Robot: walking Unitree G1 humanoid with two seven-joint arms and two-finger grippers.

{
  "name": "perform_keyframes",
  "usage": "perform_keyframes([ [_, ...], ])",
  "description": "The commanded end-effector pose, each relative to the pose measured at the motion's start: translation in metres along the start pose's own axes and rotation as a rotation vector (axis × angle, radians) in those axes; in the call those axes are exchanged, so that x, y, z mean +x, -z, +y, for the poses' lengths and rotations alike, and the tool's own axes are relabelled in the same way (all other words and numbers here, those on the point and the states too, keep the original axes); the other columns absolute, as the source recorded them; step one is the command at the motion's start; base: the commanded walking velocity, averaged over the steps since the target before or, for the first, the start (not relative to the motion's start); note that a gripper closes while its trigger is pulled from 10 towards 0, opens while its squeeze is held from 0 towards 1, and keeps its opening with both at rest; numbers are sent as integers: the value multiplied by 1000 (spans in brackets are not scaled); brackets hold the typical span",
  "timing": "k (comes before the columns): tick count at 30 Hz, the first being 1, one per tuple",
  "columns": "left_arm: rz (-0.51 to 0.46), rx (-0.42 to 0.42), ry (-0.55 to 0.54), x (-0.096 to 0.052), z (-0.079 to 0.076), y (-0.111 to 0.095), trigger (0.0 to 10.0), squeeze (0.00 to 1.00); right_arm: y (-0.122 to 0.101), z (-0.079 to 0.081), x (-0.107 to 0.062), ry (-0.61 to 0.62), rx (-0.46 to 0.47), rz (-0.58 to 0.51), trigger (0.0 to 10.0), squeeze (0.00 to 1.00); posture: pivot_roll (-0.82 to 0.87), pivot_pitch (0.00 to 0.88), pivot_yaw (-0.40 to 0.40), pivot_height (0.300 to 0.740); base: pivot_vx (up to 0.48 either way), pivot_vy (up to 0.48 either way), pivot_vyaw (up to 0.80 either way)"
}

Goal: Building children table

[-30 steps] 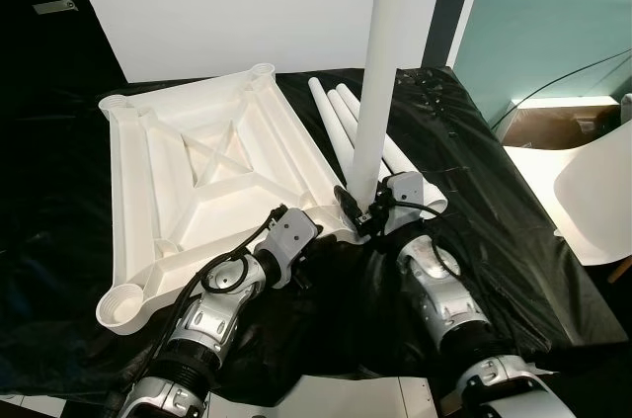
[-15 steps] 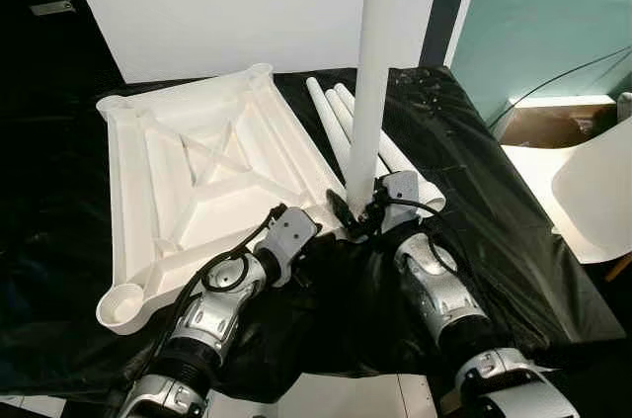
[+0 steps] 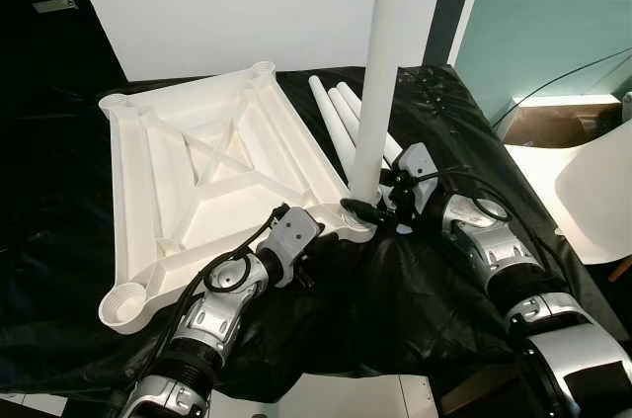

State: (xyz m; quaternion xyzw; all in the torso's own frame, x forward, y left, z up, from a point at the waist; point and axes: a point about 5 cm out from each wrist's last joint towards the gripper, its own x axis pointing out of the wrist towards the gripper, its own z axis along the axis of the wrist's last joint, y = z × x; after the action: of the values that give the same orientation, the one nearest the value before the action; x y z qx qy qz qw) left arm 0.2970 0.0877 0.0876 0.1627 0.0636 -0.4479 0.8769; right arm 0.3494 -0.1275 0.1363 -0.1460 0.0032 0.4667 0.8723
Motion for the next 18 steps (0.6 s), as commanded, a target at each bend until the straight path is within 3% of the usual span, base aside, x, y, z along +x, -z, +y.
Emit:
perform_keyframes([
  [1,115,-66,60,-5,-14,28,10000,0,2,-1,0,-25,-1,31,0,0,31,0,-16,740,0,0,0],
  [9,112,-72,49,-4,-15,29,10000,0,15,15,5,-47,68,34,0,0,37,0,-23,740,0,0,0],
  [12,110,-72,47,-4,-14,28,10000,0,19,26,13,58,121,-11,0,0,42,0,-26,740,0,0,0],
  [14,112,-70,37,-5,-11,28,10000,0,28,38,20,318,239,-64,0,0,52,0,-27,740,0,0,0],
  [15,112,-70,37,-5,-11,28,10000,0,28,38,20,318,239,-64,0,0,52,0,-27,740,0,0,0],
  [16,112,-69,33,-7,-10,28,10000,0,36,45,19,460,299,-76,0,0,59,0,-28,740,0,0,0],
  [18,112,-69,32,-7,-10,28,10000,0,38,47,18,497,309,-82,0,0,59,0,-28,740,0,0,0],
])
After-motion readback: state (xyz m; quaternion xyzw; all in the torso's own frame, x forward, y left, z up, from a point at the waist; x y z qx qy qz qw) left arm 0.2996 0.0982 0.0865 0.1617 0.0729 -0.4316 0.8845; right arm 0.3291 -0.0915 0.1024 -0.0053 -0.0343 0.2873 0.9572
